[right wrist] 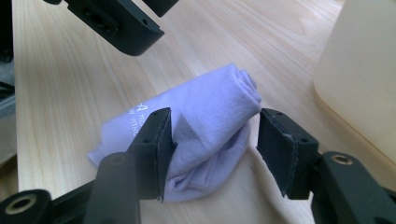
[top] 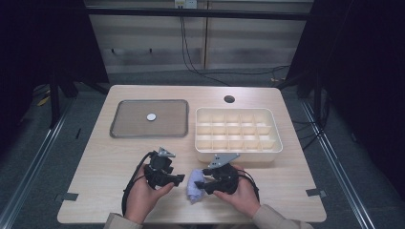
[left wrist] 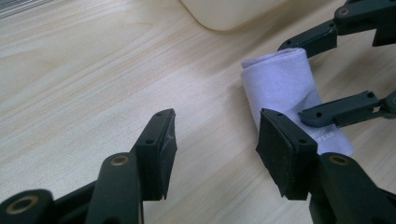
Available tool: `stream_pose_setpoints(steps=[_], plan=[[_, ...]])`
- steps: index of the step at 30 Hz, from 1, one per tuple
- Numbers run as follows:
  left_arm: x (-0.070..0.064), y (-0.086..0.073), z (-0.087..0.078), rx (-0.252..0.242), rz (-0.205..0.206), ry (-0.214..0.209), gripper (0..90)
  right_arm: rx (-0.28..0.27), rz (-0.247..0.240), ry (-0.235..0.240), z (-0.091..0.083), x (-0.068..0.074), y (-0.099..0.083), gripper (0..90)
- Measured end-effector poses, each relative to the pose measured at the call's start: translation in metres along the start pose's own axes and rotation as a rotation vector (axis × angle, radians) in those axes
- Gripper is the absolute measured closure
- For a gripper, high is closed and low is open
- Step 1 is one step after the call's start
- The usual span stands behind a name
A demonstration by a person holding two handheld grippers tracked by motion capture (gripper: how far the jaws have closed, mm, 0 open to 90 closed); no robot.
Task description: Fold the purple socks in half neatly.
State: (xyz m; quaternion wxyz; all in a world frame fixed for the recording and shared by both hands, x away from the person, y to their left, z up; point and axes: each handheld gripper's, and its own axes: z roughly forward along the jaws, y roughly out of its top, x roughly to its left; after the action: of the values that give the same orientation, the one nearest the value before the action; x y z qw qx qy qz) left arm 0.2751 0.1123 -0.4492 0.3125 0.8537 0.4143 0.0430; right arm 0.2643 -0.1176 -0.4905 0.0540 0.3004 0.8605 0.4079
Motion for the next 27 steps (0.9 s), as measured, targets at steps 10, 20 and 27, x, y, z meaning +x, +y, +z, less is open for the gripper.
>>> stream_pose_setpoints(steps=[10, 20, 27], plan=[[-0.004, 0.0, 0.004, 0.007, 0.022, -0.018, 44.7, 0.024, -0.003, -0.002, -0.014, -0.015, -0.009, 42.9], [-0.003, 0.0, 0.01, -0.001, 0.038, -0.036, 41.2, 0.029, 0.011, -0.01, -0.026, -0.025, -0.017, 41.9], [0.002, 0.0, 0.015, -0.016, 0.066, -0.041, 37.8, 0.036, 0.011, -0.02, -0.031, -0.028, -0.019, 41.5]])
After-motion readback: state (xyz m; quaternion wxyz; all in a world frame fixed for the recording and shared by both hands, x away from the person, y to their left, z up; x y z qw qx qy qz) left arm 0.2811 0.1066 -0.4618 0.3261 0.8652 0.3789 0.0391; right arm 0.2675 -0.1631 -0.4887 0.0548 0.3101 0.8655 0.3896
